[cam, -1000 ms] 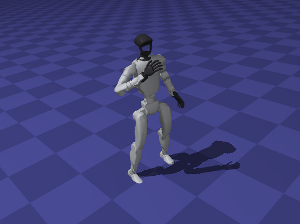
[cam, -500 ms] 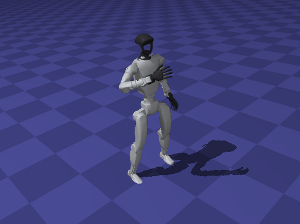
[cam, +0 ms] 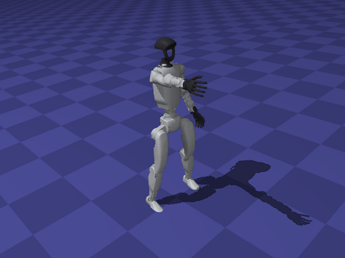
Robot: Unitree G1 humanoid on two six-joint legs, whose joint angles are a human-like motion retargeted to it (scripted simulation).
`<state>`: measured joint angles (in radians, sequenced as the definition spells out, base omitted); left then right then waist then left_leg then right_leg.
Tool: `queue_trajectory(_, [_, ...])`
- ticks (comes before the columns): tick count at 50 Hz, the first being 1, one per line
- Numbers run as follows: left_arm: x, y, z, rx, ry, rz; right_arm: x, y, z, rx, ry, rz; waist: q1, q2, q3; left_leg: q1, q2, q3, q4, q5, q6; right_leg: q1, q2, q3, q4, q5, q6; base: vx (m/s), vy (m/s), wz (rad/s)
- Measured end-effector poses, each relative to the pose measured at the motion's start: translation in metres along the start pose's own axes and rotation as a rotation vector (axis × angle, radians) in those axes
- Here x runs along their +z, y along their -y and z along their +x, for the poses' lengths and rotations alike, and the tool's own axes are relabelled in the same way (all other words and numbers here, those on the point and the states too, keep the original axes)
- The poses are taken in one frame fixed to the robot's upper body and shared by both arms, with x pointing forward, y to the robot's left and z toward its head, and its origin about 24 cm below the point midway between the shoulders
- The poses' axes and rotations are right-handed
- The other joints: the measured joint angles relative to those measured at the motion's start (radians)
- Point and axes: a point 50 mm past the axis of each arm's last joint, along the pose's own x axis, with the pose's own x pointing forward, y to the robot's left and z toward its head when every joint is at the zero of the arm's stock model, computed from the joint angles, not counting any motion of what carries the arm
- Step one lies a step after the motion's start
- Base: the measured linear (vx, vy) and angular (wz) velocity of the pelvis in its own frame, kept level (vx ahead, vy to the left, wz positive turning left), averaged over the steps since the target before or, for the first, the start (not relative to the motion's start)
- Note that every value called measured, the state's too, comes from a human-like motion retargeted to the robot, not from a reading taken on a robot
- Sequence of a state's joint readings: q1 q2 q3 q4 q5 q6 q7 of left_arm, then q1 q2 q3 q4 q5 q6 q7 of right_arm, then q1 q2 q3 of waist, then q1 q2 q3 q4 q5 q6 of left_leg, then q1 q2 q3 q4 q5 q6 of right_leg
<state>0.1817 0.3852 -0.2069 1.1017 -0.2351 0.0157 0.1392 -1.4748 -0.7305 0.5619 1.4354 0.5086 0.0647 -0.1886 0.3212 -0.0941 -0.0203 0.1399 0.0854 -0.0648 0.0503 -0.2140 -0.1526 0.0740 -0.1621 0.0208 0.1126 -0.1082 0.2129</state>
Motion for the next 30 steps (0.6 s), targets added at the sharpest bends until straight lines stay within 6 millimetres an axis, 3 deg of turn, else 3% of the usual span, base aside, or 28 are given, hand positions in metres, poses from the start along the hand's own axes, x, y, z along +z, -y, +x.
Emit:
queue_trajectory(7, [-0.012,-0.001,-0.002,0.005,-0.033,0.016,0.006,0.014,0.001,-0.063,0.022,0.020,0.029,-0.011,-0.001,-0.007,-0.005,-0.025,0.004,0.000,0.000,0.010,-0.007,-0.025,0.000,-0.005,0.003,0.01,0.00,0.12])
queue_trajectory(18, [-0.042,0.002,-0.009,-0.013,-0.126,0.026,0.009,0.017,0.001,-0.052,0.016,0.011,0.045,-0.014,-0.002,-0.003,-0.004,-0.027,0.007,-0.004,-0.002,0.015,-0.006,-0.028,0.005,-0.011,0.003,0.00,0.00,0.00])
queue_trajectory(25, [-0.036,0.007,-0.008,-0.011,-0.096,0.017,0.008,0.001,-0.002,0.031,0.128,-0.083,0.049,-0.004,0.003,0.001,-0.003,-0.021,0.006,-0.003,0.001,0.013,-0.005,-0.023,0.008,-0.012,0.001,0.00,0.00,0.00])
queue_trajectory(30, [-0.024,0.008,-0.007,0.037,-0.047,-0.024,0.012,-0.022,-0.024,0.128,0.355,-0.086,0.038,0.010,0.013,0.003,-0.005,-0.024,0.004,0.000,0.007,0.017,-0.007,-0.026,0.006,-0.013,0.002,0.00,0.00,0.00])
